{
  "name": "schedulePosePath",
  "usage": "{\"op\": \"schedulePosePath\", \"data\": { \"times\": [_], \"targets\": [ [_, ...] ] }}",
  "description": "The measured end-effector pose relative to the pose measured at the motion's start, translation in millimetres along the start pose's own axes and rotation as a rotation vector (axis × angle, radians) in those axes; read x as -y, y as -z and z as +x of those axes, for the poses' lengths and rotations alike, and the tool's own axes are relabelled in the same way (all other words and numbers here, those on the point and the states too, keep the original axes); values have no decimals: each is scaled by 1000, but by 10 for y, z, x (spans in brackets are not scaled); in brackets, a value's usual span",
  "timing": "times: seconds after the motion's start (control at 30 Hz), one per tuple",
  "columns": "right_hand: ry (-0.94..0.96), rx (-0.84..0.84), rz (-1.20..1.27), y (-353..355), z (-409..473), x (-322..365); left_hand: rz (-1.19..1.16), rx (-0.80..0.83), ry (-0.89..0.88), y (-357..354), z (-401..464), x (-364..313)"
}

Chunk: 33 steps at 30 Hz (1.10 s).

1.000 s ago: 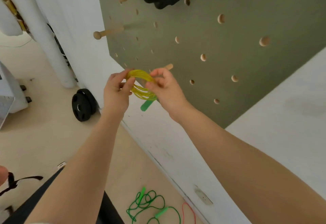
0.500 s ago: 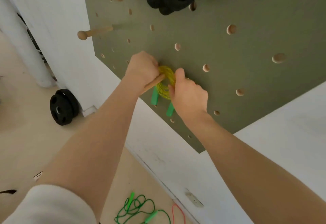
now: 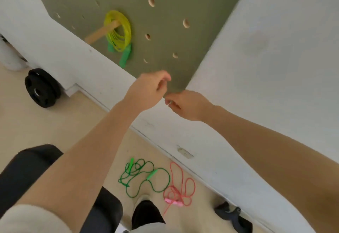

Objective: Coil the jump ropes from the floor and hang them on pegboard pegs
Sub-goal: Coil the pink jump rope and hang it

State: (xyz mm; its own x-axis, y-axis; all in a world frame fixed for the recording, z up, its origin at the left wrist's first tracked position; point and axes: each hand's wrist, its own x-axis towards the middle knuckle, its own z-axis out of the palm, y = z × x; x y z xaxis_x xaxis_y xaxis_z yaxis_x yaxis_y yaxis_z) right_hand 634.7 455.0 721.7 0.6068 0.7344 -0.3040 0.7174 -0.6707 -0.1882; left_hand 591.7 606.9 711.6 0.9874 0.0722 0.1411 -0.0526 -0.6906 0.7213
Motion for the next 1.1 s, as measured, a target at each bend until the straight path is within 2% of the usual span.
{"op": "schedulePosePath", "data": {
  "times": [0.07, 0.1, 0.2, 0.3, 0.37, 0.47, 0.57, 0.83, 1.1],
  "targets": [
    [-104, 110, 59, -255, -324, -200, 35, 329, 236, -409, -120, -11],
    [-149, 152, 96, -379, -488, -305, 105, 444, 308, -614, -203, -27],
    [-258, 239, 205, -778, -987, -641, 158, 573, 441, -1195, -544, -166],
    [-378, 272, 371, -1276, -1457, -937, 54, 529, 541, -1749, -946, -402],
    [-420, 269, 478, -1699, -1768, -1045, -23, 410, 593, -2134, -1261, -503],
    [-406, 281, 470, -2394, -2213, -1153, -154, 150, 668, -2710, -1811, -612],
    [-412, 298, 477, -3069, -2537, -1276, -196, 35, 775, -3291, -2317, -544],
    [-394, 352, 461, -4856, -2690, -1542, -108, 95, 911, -4656, -3355, 287],
    [-285, 397, 378, -7420, -2199, -1769, 98, 287, 1019, -6367, -4617, 2018]
  ]
}}
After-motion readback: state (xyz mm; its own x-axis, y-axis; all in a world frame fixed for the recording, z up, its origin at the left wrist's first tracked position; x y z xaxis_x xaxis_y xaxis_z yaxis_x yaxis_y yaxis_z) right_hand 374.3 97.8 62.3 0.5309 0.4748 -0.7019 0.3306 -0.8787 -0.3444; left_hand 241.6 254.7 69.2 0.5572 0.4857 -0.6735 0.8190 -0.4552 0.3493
